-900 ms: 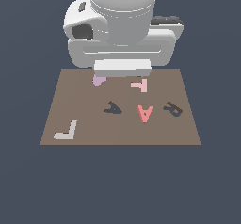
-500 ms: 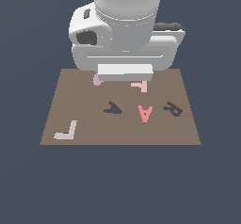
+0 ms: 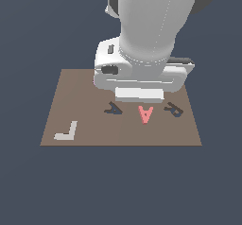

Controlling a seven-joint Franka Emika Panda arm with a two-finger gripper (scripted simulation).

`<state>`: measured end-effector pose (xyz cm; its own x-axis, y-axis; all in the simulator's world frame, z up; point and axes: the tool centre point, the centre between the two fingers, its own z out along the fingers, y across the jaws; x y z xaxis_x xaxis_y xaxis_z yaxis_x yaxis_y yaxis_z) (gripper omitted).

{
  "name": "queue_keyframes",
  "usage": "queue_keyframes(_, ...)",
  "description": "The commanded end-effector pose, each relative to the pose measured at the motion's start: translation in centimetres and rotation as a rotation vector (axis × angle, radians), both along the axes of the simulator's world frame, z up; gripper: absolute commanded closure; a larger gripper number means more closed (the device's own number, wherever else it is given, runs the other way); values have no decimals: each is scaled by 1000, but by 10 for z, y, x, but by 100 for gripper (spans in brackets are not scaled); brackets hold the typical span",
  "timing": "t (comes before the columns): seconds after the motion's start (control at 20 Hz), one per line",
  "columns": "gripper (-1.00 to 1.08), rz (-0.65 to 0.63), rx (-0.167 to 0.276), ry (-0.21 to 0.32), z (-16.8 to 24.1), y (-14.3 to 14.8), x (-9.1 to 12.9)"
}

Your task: Insert a designated object into the corresponding slot on a board.

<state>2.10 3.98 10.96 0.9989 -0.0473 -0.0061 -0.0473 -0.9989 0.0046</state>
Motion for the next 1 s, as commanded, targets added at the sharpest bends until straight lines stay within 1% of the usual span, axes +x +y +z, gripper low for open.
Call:
queue_keyframes(0.0,-92,-22,1,-1,-16,11,8)
queue_keyframes(0.25,-92,-57,2,-4,-41,27,22)
queue_keyframes(0.5,-92,-77,3,-6,-55,36,32)
queue_keyframes(0.95,-92,-83,4,-6,-61,39,35)
